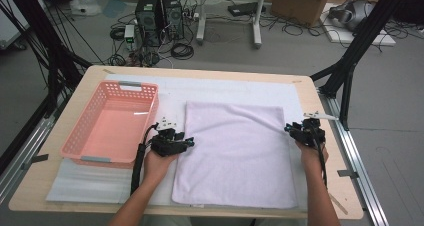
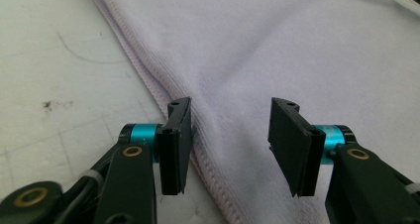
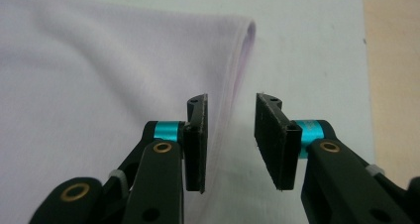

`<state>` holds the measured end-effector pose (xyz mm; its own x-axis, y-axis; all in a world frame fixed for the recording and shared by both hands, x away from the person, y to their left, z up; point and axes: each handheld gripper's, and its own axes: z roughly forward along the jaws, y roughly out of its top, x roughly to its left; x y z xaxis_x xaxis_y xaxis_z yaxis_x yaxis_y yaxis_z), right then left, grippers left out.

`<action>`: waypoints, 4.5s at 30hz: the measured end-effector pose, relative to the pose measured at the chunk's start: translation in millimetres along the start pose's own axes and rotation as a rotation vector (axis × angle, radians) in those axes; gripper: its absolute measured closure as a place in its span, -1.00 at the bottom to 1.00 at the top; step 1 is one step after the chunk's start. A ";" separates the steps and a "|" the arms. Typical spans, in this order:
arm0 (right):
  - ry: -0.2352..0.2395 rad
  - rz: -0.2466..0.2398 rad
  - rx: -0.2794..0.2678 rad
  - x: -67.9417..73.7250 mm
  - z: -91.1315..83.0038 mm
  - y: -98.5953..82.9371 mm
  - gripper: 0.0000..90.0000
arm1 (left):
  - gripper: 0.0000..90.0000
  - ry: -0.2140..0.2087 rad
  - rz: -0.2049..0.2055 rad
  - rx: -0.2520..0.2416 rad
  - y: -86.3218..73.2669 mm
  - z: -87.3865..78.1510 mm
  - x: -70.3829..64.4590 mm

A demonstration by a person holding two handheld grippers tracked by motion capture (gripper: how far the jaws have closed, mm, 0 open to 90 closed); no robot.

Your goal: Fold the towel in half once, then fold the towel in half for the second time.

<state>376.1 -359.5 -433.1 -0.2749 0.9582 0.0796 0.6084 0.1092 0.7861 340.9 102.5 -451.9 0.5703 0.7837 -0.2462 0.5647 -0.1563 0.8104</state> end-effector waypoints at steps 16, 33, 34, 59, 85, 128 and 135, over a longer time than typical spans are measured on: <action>-0.162 -0.099 0.004 -2.3 62.0 26.3 0.66 | 0.23 0.038 0.015 0.023 -0.2 1.9 -3.1; 0.102 -0.090 0.002 21.3 -56.1 -30.6 0.32 | -0.02 -0.027 0.033 -0.037 -11.3 -19.0 -8.6; 0.109 -0.097 0.012 23.9 -62.9 -39.5 0.31 | -0.04 -0.032 0.035 -0.042 -11.9 -20.8 -8.7; 0.093 -0.101 -0.082 32.2 -125.0 -95.4 -0.12 | -0.25 -0.134 0.046 -0.138 -14.5 -38.9 -12.6; 0.058 -0.108 -0.111 25.1 -118.8 -88.7 -0.44 | -0.50 -0.138 0.039 -0.206 -9.5 -51.9 -6.7; 0.128 -0.048 0.016 -11.4 -8.7 6.6 -0.11 | -0.13 0.116 -0.016 0.006 74.2 61.4 38.3; 0.079 0.010 0.056 -20.7 18.9 15.8 -0.04 | -0.13 0.197 0.013 0.092 80.1 81.5 46.9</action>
<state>405.5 -372.6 -434.0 -0.3249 0.9358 0.1367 0.6511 0.1165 0.7500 461.6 77.8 -441.9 0.4555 0.8821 -0.1199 0.6153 -0.2145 0.7586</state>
